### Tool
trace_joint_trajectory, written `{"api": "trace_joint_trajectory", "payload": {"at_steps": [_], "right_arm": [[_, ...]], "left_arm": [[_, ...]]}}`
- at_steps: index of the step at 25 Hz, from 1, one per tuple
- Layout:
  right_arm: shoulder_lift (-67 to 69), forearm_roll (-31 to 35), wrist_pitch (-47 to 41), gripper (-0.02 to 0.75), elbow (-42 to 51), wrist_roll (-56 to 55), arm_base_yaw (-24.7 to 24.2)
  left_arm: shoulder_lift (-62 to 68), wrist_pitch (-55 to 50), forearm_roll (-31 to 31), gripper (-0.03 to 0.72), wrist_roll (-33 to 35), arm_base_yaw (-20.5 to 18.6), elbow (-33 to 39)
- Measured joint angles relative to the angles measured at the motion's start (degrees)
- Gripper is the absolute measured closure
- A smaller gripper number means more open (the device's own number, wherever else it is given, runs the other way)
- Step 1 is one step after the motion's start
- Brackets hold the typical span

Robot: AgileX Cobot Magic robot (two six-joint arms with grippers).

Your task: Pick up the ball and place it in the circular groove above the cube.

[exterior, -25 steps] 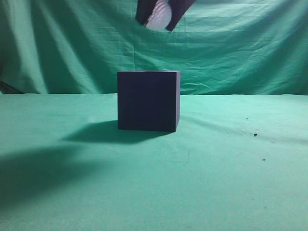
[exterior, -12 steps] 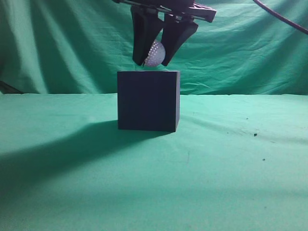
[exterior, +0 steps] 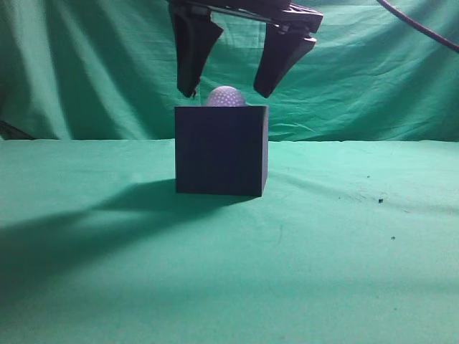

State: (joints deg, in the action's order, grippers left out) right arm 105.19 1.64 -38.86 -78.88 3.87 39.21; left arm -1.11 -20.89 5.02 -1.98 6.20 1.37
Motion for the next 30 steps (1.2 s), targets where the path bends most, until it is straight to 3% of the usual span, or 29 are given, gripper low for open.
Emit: {"api": "trace_joint_trajectory", "payload": {"at_steps": [2, 4, 6, 9, 12, 19, 30], "right_arm": [[-0.4, 0.2, -1.5, 0.104, -0.1, -0.1, 0.0], [-1.2, 0.2, -4.9, 0.202, -1.3, -1.0, 0.0], [-2.8, 0.2, -10.0, 0.349, -3.0, -2.1, 0.0], [-5.7, 0.2, -17.2, 0.629, -4.9, -2.9, 0.0], [-10.0, 0.2, -22.5, 0.738, -5.6, -4.3, 0.0], [-21.1, -0.3, -32.0, 0.738, -5.3, -8.6, 0.0], [-41.7, -0.6, -29.4, 0.738, 10.4, -9.5, 0.0]], "left_arm": [[0.0, 0.0, 0.0, 0.688, 0.0, 0.0, 0.0], [0.0, 0.0, 0.0, 0.688, 0.0, 0.0, 0.0], [0.0, 0.0, 0.0, 0.688, 0.0, 0.0, 0.0], [0.0, 0.0, 0.0, 0.688, 0.0, 0.0, 0.0], [0.0, 0.0, 0.0, 0.688, 0.0, 0.0, 0.0], [0.0, 0.0, 0.0, 0.688, 0.0, 0.0, 0.0], [0.0, 0.0, 0.0, 0.688, 0.0, 0.0, 0.0]]}}
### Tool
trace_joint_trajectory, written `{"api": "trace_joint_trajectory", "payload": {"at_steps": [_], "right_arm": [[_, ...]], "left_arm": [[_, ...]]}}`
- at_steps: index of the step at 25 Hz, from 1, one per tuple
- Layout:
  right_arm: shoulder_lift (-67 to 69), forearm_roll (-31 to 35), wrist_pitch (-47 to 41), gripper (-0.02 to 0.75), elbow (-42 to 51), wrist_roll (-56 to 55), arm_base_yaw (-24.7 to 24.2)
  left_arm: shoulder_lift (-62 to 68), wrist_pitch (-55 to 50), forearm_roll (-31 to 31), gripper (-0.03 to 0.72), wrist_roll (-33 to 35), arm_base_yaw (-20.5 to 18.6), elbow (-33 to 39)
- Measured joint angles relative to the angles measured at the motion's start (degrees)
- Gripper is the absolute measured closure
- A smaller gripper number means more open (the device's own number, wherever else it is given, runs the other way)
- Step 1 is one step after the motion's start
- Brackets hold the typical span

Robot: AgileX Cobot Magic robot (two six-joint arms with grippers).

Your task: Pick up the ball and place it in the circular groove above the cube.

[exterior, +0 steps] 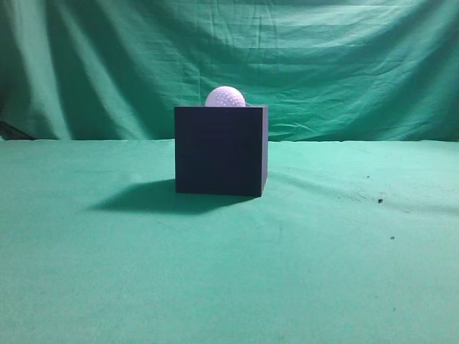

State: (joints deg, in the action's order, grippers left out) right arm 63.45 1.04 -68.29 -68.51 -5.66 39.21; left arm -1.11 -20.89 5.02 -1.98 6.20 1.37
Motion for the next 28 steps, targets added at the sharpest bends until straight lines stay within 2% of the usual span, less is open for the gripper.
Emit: {"api": "trace_joint_trajectory", "payload": {"at_steps": [7, 12, 19, 26, 28], "right_arm": [[-19.8, 0.5, 9.5, 0.738, 15.7, 0.9, 0.0], [-31.9, 2.1, 12.9, 0.738, 23.1, 3.2, 0.0], [-39.0, 1.5, 8.3, 0.738, 24.7, 3.5, 0.0], [-40.0, -1.5, 13.2, 0.738, 25.1, 3.6, -0.2], [-41.7, -1.9, 17.8, 0.738, 27.1, 3.6, -2.4]], "left_arm": [[0.0, 0.0, 0.0, 0.688, 0.0, 0.0, 0.0], [0.0, 0.0, 0.0, 0.688, 0.0, 0.0, 0.0], [0.0, 0.0, 0.0, 0.688, 0.0, 0.0, 0.0], [0.0, 0.0, 0.0, 0.688, 0.0, 0.0, 0.0], [0.0, 0.0, 0.0, 0.688, 0.0, 0.0, 0.0]]}}
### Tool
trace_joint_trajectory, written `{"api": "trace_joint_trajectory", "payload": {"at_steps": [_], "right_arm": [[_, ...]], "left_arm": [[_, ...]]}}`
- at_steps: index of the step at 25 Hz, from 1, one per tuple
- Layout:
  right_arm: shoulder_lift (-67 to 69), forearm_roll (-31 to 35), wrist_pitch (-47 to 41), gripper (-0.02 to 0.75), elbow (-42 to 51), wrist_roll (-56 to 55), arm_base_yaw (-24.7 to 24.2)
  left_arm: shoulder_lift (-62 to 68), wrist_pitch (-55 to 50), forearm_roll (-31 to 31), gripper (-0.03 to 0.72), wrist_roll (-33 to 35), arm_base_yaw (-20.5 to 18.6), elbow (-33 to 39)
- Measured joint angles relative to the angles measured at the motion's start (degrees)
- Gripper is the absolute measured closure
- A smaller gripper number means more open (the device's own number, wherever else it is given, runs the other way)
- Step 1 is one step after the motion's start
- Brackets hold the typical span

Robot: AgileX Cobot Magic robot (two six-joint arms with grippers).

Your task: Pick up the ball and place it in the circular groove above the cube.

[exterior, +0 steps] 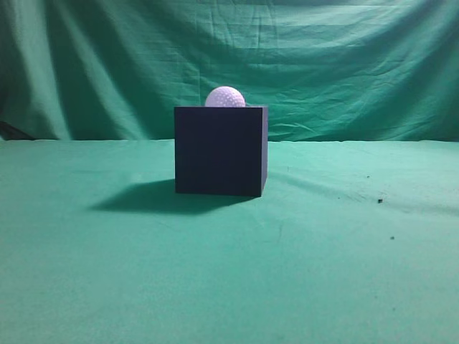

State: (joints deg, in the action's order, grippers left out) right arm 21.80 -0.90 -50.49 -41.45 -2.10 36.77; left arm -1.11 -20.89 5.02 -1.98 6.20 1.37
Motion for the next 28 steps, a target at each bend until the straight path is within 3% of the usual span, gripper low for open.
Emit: {"api": "trace_joint_trajectory", "payload": {"at_steps": [7, 14, 20, 28], "right_arm": [[-9.6, -0.4, 20.0, 0.738, 16.0, 0.1, -14.3], [-20.5, -0.7, 27.7, 0.738, 33.6, 0.1, -28.1], [-22.3, -0.7, 28.5, 0.738, 42.7, 0.1, -30.6], [-22.3, -0.7, 28.8, 0.738, 43.1, 0.1, -30.6]], "left_arm": [[0.0, 0.0, 0.0, 0.688, 0.0, 0.0, 0.0], [0.0, 0.0, 0.0, 0.688, 0.0, 0.0, 0.0], [0.0, 0.0, 0.0, 0.688, 0.0, 0.0, 0.0], [0.0, 0.0, 0.0, 0.688, 0.0, 0.0, 0.0]]}}
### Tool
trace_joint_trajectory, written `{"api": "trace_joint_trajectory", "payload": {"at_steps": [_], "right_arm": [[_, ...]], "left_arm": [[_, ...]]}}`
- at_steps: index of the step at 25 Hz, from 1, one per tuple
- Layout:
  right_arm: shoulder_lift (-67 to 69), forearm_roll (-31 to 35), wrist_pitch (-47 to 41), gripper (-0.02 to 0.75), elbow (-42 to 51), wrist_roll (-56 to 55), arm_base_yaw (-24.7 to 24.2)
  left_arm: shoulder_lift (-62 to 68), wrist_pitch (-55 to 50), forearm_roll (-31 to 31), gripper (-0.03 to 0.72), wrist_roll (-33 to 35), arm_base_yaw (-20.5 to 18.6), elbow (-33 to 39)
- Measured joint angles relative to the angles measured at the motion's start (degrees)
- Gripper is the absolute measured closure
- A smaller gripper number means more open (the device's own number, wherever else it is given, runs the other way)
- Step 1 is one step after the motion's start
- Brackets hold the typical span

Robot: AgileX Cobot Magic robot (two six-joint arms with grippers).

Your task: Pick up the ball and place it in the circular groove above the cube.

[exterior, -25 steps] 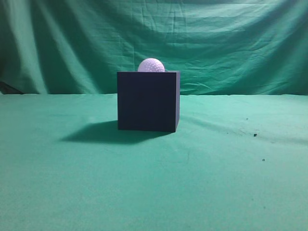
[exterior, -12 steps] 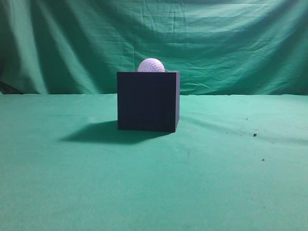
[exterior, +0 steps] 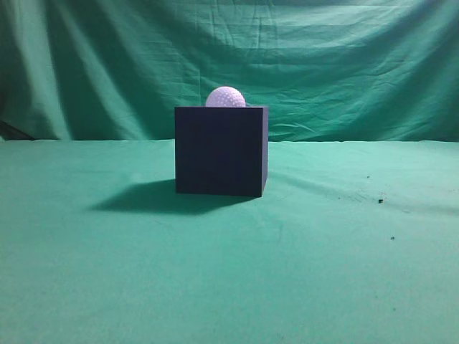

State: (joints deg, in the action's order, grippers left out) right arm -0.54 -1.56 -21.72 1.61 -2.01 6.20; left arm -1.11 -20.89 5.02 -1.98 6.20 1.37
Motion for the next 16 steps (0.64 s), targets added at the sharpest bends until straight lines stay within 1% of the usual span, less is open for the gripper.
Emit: {"api": "trace_joint_trajectory", "payload": {"at_steps": [16], "right_arm": [[0.0, 0.0, 0.0, 0.738, 0.0, -0.1, 0.0]], "left_arm": [[0.0, 0.0, 0.0, 0.688, 0.0, 0.0, 0.0]]}}
